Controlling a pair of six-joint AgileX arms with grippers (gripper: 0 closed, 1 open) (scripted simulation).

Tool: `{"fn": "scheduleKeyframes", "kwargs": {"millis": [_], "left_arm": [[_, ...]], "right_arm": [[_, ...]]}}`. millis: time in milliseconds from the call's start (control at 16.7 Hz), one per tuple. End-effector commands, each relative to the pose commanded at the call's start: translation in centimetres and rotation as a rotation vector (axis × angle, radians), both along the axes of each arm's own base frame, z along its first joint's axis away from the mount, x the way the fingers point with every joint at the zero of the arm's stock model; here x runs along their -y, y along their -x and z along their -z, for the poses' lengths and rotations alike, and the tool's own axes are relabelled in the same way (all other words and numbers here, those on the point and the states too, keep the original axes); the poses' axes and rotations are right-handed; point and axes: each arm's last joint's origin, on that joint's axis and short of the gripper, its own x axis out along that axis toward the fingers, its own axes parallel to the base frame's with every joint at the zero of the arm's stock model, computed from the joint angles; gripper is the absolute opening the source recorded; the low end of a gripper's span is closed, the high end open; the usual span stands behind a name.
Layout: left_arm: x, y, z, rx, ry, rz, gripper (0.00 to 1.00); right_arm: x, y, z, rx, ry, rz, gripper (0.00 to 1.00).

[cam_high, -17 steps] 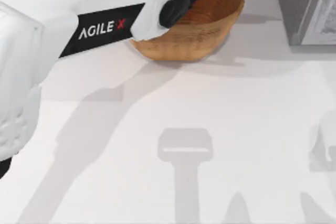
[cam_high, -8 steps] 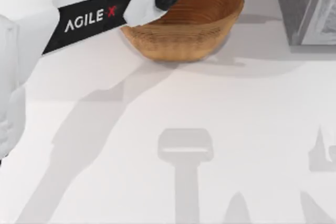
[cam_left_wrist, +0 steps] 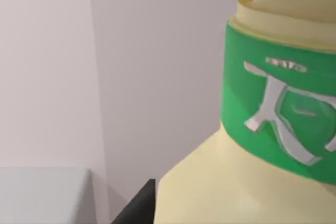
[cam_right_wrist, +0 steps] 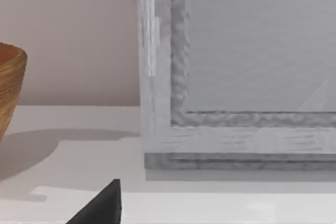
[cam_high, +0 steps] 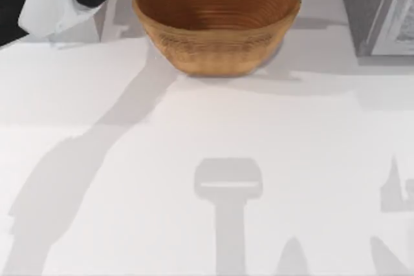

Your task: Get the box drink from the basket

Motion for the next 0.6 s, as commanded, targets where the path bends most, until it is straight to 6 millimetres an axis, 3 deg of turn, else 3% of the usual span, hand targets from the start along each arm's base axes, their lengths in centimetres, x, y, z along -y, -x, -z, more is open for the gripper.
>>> {"fn": "scheduleKeyframes", "kwargs": {"millis": [180,300,420,600], "left_arm": [[-6.1,5.8,-2.5,0.031,0.02,-0.006,0.0],[-9.9,10.5,-2.7,0.053,0.028,-0.009,0.0],[-13.0,15.2,-1.4,0.07,0.031,-0.012,0.0],[-16.2,21.3,2.9,0.081,0.026,-0.016,0.0]], "right_arm": [[0.0,0.0,0.0,0.0,0.0,0.0,1.0],[0.0,0.0,0.0,0.0,0.0,0.0,1.0],[0.0,0.0,0.0,0.0,0.0,0.0,1.0],[0.0,0.0,0.0,0.0,0.0,0.0,1.0]]}}
